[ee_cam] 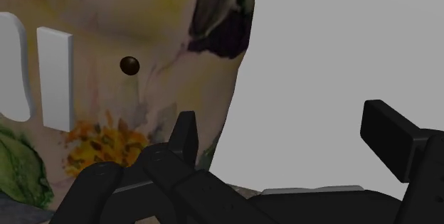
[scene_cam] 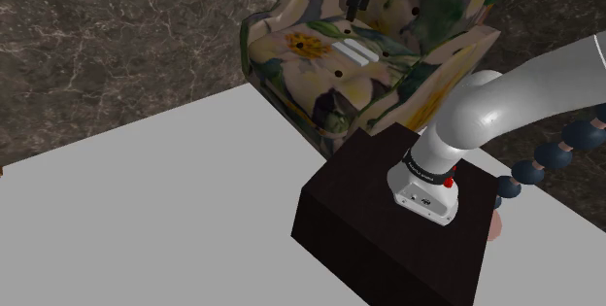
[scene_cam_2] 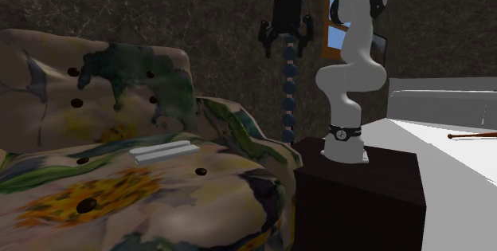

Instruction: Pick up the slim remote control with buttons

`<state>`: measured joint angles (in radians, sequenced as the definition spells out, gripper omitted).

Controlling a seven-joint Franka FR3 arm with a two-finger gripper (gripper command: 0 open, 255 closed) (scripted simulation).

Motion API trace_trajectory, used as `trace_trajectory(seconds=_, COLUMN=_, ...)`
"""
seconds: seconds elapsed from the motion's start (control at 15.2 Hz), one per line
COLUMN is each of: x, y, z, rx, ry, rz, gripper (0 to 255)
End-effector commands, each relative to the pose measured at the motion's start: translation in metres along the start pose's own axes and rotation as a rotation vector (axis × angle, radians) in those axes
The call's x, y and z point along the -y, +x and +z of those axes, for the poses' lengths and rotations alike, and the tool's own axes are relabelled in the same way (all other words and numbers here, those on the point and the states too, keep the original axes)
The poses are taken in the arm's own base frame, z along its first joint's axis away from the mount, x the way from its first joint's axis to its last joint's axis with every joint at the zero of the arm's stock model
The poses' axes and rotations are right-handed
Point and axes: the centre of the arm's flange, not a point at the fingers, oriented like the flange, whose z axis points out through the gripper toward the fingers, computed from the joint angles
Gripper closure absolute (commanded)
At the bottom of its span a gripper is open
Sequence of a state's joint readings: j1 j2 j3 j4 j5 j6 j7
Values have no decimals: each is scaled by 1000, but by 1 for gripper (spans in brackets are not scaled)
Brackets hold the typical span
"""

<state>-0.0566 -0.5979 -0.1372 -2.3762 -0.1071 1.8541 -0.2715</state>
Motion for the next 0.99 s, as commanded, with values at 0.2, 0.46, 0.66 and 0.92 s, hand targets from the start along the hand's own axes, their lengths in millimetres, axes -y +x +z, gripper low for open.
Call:
trace_trajectory(seconds=0.2, x=-52, y=14, z=39, rx=9, ry=7, rz=21, gripper=0)
trace_trajectory(seconds=0.46, x=-94, y=27, z=71, rx=17, ry=14, rz=38, gripper=0)
trace_trajectory(seconds=0.66, x=-125, y=35, z=95, rx=24, ry=19, rz=51, gripper=0)
trace_trajectory(seconds=0.92, x=-167, y=46, z=128, rx=32, ry=26, rz=68, gripper=0)
